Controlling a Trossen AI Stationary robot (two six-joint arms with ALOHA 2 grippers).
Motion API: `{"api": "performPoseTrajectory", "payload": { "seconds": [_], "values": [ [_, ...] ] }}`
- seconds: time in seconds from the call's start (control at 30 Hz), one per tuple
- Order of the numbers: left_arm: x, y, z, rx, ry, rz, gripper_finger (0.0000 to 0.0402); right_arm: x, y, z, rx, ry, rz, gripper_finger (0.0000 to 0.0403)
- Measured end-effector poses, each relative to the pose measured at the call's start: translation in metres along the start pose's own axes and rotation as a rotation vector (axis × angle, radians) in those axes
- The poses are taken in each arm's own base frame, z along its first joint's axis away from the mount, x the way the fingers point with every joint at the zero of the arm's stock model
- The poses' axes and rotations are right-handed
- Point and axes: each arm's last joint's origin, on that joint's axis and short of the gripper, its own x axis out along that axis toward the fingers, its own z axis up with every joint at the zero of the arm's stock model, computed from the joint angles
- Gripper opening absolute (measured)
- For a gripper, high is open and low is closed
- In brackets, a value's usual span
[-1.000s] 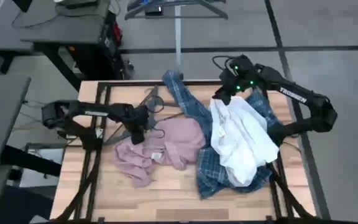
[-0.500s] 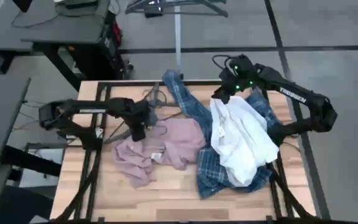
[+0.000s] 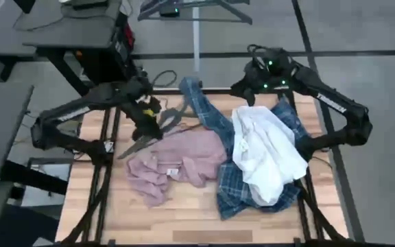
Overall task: Hang clothes
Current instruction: Hang the hanger on the hanger rack
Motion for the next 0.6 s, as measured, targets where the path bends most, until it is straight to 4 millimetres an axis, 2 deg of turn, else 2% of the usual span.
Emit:
{"api": "performPoseTrajectory", "payload": {
  "seconds": [0.13,0.33,0.47,0.6],
  "values": [
    [-0.006,-0.007,0.008,0.013,-0.04,-0.164,0.0058,0.004,0.012,-0.001,-0.035,0.017,0.093,0.0166],
    [-0.006,-0.015,0.014,0.026,-0.036,-0.361,0.0058,0.016,0.041,-0.003,-0.154,0.023,0.193,0.0166],
    [-0.002,-0.019,0.017,0.023,-0.026,-0.392,0.0058,0.019,0.05,-0.002,-0.189,0.004,0.215,0.0166],
    [0.0,-0.023,0.02,0.028,-0.024,-0.408,0.0058,0.032,0.058,-0.007,-0.26,0.045,0.244,0.0166]
  ]
}}
